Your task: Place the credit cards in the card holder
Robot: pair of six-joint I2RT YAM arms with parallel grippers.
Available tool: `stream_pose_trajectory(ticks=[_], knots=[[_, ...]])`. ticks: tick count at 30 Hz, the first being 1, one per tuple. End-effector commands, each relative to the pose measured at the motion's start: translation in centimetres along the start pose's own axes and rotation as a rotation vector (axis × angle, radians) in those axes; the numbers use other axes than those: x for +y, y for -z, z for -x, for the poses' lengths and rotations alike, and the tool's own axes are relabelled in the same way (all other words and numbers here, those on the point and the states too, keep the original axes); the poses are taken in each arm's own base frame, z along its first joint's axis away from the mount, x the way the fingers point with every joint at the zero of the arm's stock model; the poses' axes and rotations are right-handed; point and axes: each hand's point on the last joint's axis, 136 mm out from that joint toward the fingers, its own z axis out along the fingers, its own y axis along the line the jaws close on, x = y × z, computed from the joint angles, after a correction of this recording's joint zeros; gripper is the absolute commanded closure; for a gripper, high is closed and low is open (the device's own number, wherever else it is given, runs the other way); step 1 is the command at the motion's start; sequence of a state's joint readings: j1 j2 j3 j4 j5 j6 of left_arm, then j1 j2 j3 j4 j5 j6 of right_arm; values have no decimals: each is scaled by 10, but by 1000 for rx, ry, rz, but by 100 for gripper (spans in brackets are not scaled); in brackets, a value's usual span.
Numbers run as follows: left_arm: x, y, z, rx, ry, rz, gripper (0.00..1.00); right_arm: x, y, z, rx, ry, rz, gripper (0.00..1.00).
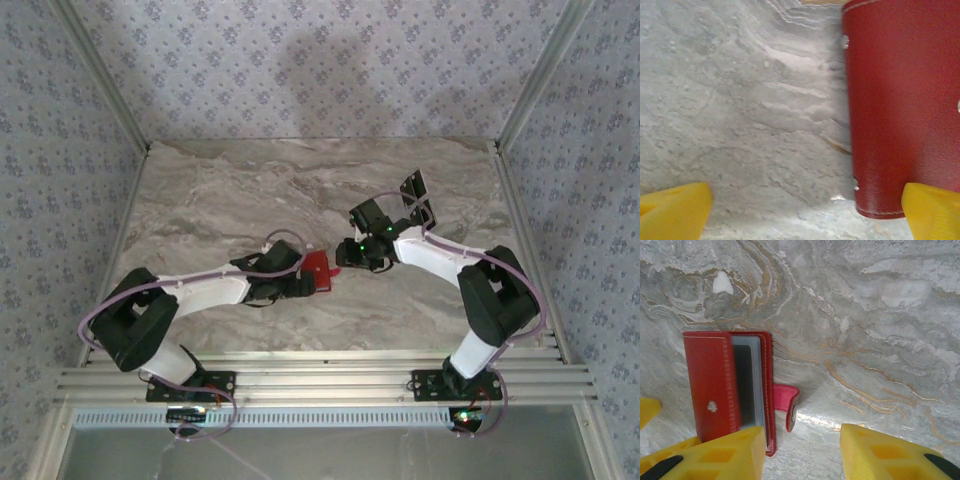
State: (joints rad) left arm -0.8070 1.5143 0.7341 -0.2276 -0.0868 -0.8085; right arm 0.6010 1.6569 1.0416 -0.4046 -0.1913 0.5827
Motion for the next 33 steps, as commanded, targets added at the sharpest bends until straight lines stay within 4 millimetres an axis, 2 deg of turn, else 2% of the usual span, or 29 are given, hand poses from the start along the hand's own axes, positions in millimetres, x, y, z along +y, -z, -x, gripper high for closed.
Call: stream_pose_trajectory(ticks=[1, 11, 19, 29, 32, 33], knots=[[14, -10, -14, 34, 12, 56, 2, 4, -3, 0, 25, 26, -12, 55], [22, -17, -23, 44, 18, 78, 2, 5, -17, 3, 44, 45, -43, 58], [24, -21, -26, 51, 18, 78, 2, 1, -22, 7, 46, 41, -60, 70], [24, -22, -26, 51, 17, 79, 2, -2, -27, 6, 59, 35, -65, 91], [24, -22, -27, 53, 15, 80, 2, -2, -25, 6, 57, 33, -61, 90], [24, -22, -27, 55, 16, 80, 2, -2, -24, 6, 54, 31, -60, 87]])
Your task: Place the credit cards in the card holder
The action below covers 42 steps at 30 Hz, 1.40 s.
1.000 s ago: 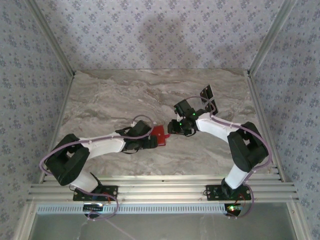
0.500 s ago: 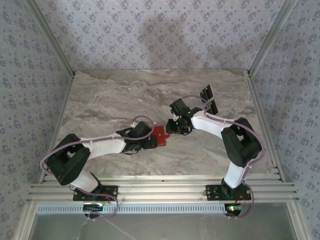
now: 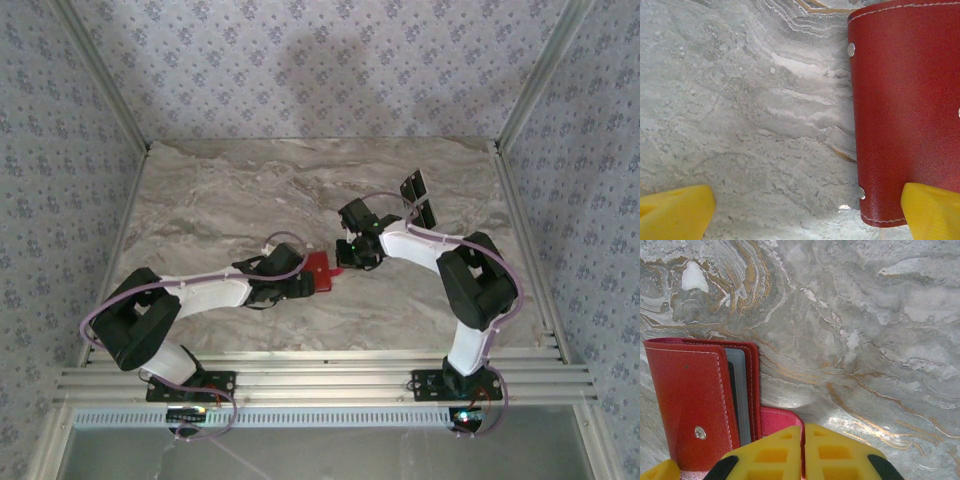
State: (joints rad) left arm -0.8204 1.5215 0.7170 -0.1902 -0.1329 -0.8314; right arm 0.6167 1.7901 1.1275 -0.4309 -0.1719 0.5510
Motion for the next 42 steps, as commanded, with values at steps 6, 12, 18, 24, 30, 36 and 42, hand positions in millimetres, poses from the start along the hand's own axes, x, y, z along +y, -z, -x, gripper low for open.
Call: stream_pose_trajectory(ticks=[6, 12, 18, 24, 30, 36, 42], knots=[[22, -18, -30, 93, 1, 63, 2, -2, 9, 6, -14, -8, -3, 84], [22, -18, -30, 94, 2, 65, 2, -2, 12, 6, -20, -8, 1, 87], [22, -19, -31, 97, 0, 66, 2, -2, 10, 4, -11, -10, 7, 87], [22, -19, -30, 96, 1, 67, 2, -3, 8, 0, -2, -14, 8, 84], [22, -19, -30, 95, -1, 68, 2, -5, 7, -1, 0, -16, 9, 91], [22, -20, -30, 96, -2, 70, 2, 6, 14, 1, -15, -25, 61, 100], [22, -22, -31, 105, -7, 74, 3, 30, 25, 8, -30, -26, 148, 100]])
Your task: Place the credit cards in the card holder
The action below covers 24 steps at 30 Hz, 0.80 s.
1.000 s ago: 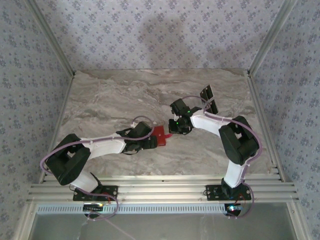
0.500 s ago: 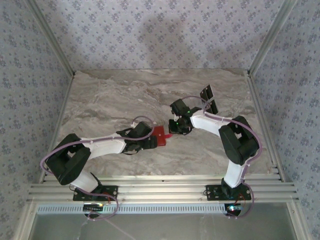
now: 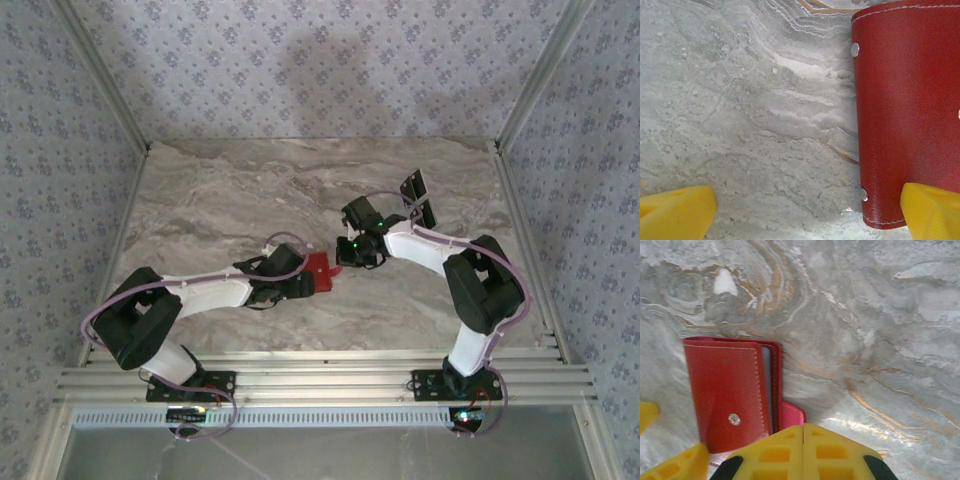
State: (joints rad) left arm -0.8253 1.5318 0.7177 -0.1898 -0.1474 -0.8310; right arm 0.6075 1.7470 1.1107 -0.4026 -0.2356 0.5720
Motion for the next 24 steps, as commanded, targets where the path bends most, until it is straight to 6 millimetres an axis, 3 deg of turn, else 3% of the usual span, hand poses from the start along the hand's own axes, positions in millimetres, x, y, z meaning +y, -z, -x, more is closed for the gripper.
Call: stream_pose_trajectory(ticks=[1, 12, 13, 24], knots=[[19, -21, -31, 109, -2, 59, 3, 22, 11, 5, -11, -5, 76, 100], [18, -25, -33, 126, -13, 57, 3, 40, -11, -2, 40, 25, 92, 100], [17, -26, -34, 127, -15, 57, 3, 48, -9, 5, 25, 34, 106, 100], [19, -28, -37, 135, -18, 56, 3, 54, -27, 5, 52, 47, 95, 100]])
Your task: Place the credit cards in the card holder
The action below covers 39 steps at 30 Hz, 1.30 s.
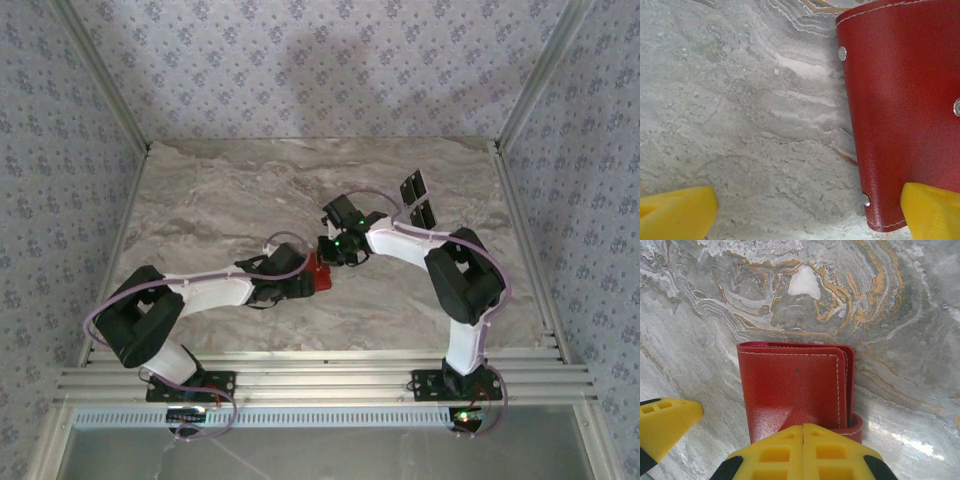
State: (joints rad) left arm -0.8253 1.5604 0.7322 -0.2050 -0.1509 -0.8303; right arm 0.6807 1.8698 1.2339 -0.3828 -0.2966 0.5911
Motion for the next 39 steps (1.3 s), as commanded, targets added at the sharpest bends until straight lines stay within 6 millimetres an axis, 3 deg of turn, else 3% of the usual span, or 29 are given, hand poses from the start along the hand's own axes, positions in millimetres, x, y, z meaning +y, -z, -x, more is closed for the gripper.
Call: stream_pose_trajectory(ticks=[1, 25, 39], knots=[[16, -24, -34, 118, -16, 33, 3, 9, -4, 3, 6, 0, 14, 100], [17, -25, -36, 121, -13, 33, 3, -2, -28, -10, 57, -5, -24, 100], [16, -24, -35, 119, -14, 30, 3, -20, -40, -44, 106, 51, -160, 100]])
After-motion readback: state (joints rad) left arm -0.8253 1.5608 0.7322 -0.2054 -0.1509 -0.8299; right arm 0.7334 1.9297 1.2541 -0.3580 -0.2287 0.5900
